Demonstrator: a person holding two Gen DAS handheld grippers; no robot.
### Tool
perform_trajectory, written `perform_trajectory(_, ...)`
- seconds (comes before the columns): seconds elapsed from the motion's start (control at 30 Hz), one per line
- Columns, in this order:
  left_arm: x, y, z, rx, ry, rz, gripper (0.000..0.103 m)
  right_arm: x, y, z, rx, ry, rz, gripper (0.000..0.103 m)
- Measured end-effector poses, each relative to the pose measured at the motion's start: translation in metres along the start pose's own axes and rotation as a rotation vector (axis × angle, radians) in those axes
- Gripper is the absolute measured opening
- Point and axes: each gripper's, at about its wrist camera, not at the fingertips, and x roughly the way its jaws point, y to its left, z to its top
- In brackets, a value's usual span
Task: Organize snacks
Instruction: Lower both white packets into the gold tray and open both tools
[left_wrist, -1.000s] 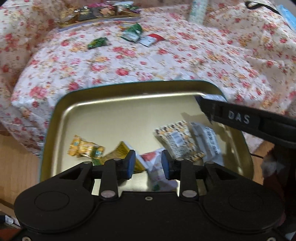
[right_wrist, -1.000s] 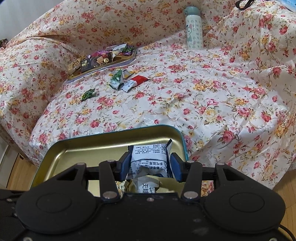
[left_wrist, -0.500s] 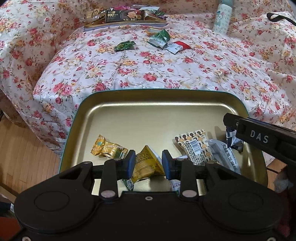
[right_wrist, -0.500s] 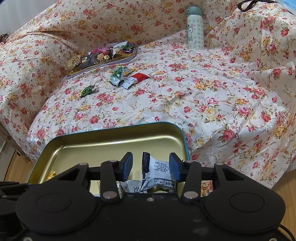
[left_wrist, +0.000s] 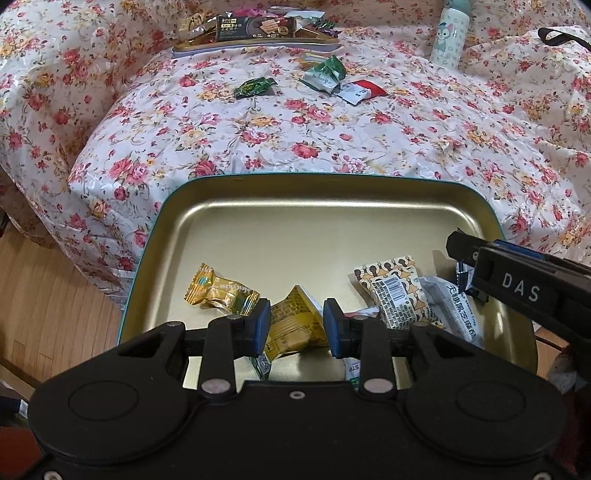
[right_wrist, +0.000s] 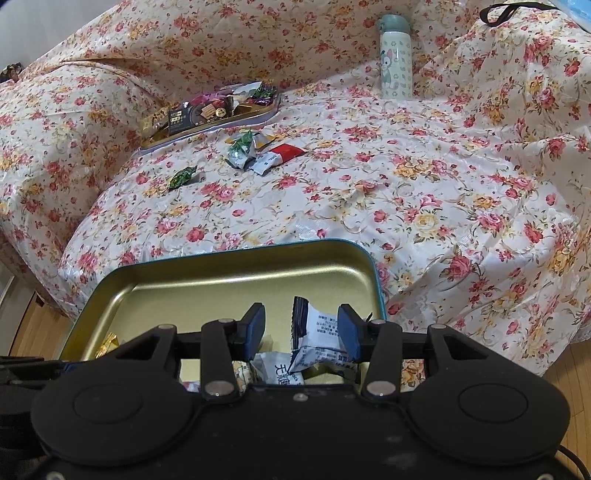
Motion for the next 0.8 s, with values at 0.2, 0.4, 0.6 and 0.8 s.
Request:
perform_trajectory(0.2,-0.001,0.002,0.000,-0.008,-0.003,0.004,0.041,0.000,0.003,-0.002,-0.018,0.004,0.003,0.047)
perform_trajectory(0.4,-0.005,0.003,0.000,-0.013,-0.034,0.033,0.041,-0.003,0.006,-0.003,-0.039,-0.001,0.000,0.047)
perform_trajectory(0.6,-0.009,0.006,0.000,-0.019,-0.083,0.093,0.042,-0.005,0.008,-0.005,-0.055,-0.004,-0.007,0.051)
perform_trajectory(0.8,-0.010,0.010,0.001,-0.018,-0.120,0.149,0.044,-0.005,0.006,-0.006,-0.056,0.003,-0.012,0.056)
